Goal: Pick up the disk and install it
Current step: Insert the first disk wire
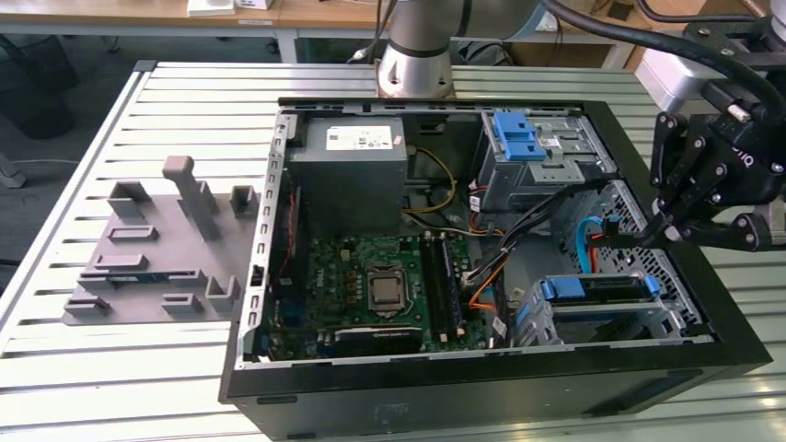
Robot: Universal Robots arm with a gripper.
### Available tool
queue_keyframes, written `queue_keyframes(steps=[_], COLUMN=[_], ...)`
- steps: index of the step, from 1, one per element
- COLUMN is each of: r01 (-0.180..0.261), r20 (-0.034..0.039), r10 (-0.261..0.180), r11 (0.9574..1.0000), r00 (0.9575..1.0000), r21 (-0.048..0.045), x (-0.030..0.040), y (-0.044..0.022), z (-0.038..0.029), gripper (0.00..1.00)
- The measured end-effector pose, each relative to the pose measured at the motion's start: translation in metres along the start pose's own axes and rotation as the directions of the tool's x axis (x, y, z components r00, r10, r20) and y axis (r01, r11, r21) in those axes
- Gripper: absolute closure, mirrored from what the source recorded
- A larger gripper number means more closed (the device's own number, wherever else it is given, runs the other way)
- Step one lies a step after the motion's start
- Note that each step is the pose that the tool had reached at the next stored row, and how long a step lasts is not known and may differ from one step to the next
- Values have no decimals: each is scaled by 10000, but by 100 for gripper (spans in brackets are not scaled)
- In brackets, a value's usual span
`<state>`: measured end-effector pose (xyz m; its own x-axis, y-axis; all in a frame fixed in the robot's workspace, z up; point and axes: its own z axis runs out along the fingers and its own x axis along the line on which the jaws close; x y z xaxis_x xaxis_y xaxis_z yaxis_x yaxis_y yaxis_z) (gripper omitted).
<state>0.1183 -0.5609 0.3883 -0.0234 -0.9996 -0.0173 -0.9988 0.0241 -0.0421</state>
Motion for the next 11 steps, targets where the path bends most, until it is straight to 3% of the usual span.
queue_keyframes(steps=[2,5,7,11], r01=[2,3,8,6], r20=[5,0,-52,-54], r10=[-2,-3,-7,-5], r11=[9998,9998,9998,9998], r00=[10000,10000,10000,10000], r21=[176,183,184,185], x=[1,-1,-12,-12], y=[8,26,30,31], z=[15,65,96,101], gripper=[89,89,89,89])
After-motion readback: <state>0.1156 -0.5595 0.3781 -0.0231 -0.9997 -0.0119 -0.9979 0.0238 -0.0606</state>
